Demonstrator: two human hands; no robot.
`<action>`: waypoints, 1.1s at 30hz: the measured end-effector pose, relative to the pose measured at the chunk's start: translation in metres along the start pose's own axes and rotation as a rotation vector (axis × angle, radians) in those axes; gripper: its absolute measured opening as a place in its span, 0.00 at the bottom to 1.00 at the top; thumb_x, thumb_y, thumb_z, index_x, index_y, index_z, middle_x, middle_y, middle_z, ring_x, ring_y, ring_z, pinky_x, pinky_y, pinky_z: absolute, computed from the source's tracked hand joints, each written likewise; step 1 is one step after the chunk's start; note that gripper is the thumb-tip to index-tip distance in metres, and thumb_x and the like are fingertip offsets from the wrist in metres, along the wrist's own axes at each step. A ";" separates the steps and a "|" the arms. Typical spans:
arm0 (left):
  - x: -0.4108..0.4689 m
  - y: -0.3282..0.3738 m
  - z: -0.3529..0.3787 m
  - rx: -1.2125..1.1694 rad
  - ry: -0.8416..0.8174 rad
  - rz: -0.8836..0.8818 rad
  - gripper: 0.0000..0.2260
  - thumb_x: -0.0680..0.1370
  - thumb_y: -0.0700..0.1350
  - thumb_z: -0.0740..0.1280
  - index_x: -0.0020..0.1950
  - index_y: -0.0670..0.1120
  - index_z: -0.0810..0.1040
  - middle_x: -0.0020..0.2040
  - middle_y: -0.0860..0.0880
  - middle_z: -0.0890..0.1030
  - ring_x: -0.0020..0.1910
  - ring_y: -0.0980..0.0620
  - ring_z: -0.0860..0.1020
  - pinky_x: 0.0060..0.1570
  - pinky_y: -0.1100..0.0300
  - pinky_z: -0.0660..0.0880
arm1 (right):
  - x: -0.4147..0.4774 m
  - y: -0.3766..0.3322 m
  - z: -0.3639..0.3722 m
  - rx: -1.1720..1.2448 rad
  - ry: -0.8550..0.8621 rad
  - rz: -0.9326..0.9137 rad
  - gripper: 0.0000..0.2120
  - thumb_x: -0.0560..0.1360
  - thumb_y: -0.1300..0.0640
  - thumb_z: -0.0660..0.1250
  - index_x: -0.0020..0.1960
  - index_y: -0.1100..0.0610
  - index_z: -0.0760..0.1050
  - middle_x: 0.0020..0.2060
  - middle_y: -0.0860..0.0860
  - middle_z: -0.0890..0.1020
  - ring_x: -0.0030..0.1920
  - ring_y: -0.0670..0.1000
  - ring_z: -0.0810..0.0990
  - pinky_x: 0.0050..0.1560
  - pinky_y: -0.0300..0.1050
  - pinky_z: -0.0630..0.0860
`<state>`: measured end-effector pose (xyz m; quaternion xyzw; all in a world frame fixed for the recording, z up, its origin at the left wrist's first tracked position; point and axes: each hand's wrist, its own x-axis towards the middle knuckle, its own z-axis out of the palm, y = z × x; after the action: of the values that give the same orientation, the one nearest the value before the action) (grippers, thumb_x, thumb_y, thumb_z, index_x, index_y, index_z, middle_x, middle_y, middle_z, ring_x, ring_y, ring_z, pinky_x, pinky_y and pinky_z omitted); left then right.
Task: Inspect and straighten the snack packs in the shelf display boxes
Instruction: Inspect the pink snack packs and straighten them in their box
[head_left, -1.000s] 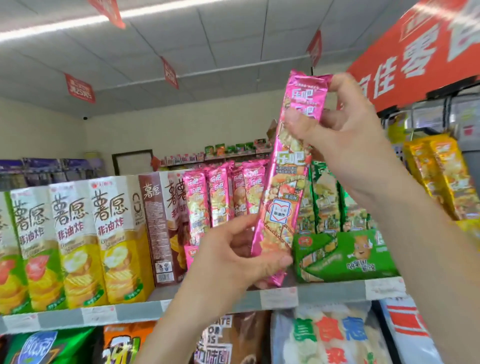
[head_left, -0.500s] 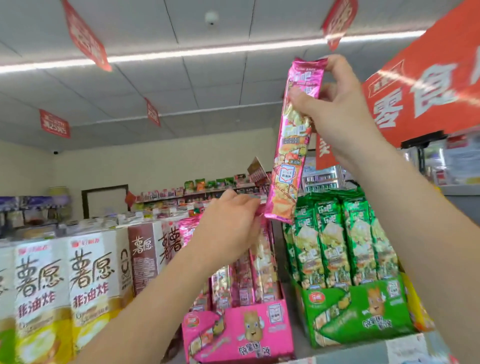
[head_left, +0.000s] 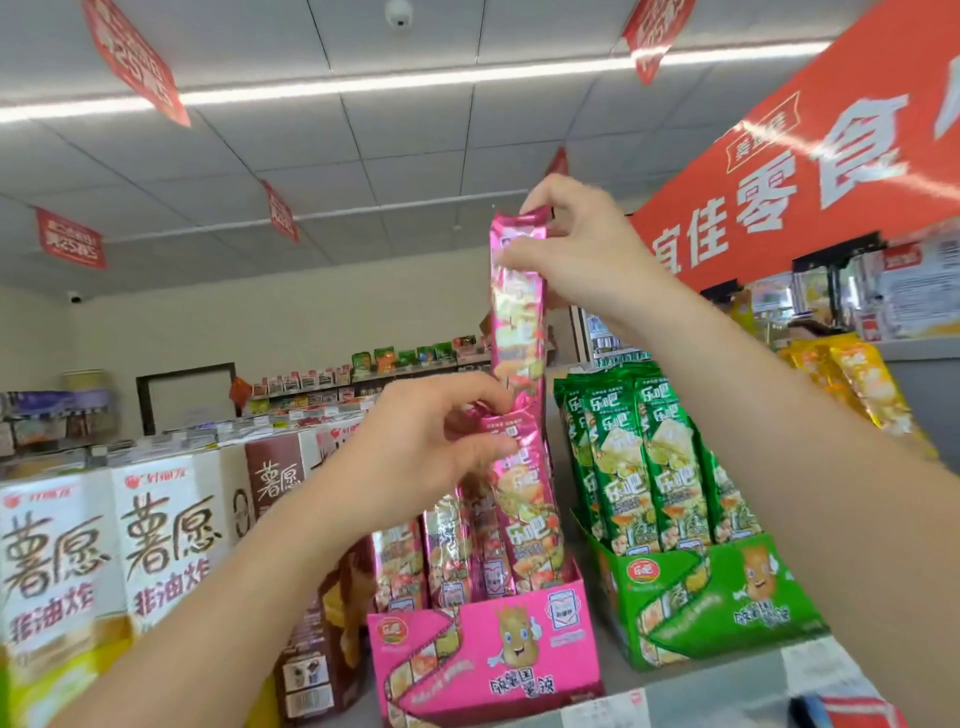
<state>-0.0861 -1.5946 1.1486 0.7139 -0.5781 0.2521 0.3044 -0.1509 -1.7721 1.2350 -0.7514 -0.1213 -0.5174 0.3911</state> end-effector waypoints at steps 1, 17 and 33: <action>-0.002 -0.001 0.001 -0.012 0.027 -0.013 0.09 0.68 0.57 0.70 0.47 0.65 0.76 0.46 0.67 0.80 0.42 0.63 0.81 0.44 0.68 0.77 | -0.003 0.003 0.004 -0.024 -0.040 0.013 0.10 0.68 0.61 0.72 0.37 0.52 0.72 0.34 0.55 0.79 0.31 0.51 0.75 0.31 0.45 0.73; 0.003 -0.001 0.002 0.144 0.328 0.068 0.10 0.73 0.45 0.72 0.54 0.48 0.82 0.45 0.60 0.79 0.41 0.51 0.81 0.43 0.61 0.77 | -0.008 -0.002 -0.004 -0.582 -0.291 -0.193 0.04 0.71 0.55 0.76 0.40 0.52 0.82 0.33 0.42 0.80 0.36 0.41 0.78 0.42 0.38 0.71; 0.003 0.004 0.011 0.273 0.277 0.046 0.14 0.72 0.48 0.74 0.56 0.46 0.82 0.52 0.57 0.78 0.53 0.51 0.77 0.54 0.59 0.72 | -0.025 0.015 0.008 -0.720 -0.637 -0.142 0.08 0.73 0.64 0.70 0.46 0.55 0.86 0.38 0.49 0.85 0.38 0.47 0.81 0.46 0.48 0.81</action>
<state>-0.0891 -1.6051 1.1437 0.6936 -0.5072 0.4310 0.2755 -0.1478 -1.7711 1.2047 -0.9499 -0.0992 -0.2961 0.0136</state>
